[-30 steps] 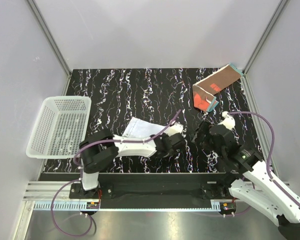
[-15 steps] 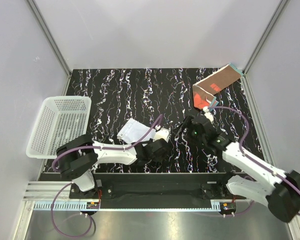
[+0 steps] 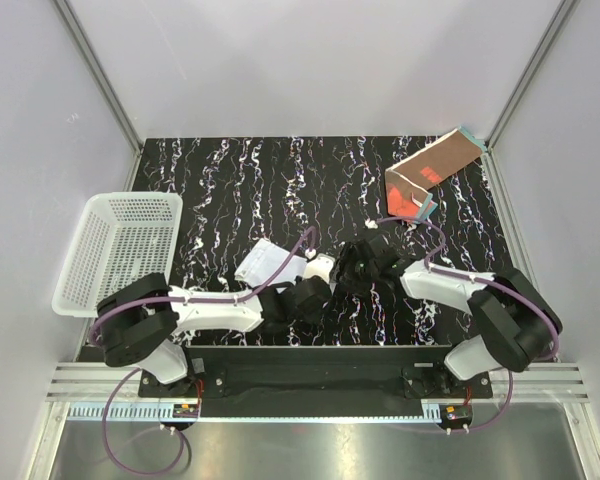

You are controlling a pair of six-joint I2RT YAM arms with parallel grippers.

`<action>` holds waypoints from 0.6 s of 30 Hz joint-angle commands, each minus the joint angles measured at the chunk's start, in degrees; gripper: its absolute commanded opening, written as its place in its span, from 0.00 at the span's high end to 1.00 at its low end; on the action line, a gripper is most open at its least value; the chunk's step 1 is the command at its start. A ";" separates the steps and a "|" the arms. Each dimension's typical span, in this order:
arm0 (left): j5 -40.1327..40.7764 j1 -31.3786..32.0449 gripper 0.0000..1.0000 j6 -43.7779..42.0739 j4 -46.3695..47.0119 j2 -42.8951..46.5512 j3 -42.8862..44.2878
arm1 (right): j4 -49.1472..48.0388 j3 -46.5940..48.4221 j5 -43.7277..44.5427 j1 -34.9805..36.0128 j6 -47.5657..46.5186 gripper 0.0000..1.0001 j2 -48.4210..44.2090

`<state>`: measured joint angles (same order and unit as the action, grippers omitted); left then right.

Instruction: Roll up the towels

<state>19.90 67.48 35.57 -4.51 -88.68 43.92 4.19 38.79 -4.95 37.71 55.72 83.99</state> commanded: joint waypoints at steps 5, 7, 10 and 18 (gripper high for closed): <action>-0.74 -0.95 1.00 -0.07 3.90 5.18 -2.00 | -5.77 2.00 -1.20 1.22 -0.88 0.50 5.22; -0.74 -1.30 1.00 0.28 3.81 6.59 -2.70 | -4.81 1.73 0.11 1.22 -1.23 0.57 5.49; -1.44 -2.27 1.00 0.64 3.98 8.17 -3.84 | -2.26 1.91 2.04 1.13 -2.28 0.58 4.87; -2.76 -3.59 1.00 1.25 3.72 11.25 -5.86 | 2.40 2.96 4.69 1.22 -5.36 0.70 4.87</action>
<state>17.80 64.25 36.07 -3.11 -80.05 38.92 3.92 40.10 -3.49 38.52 52.36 89.10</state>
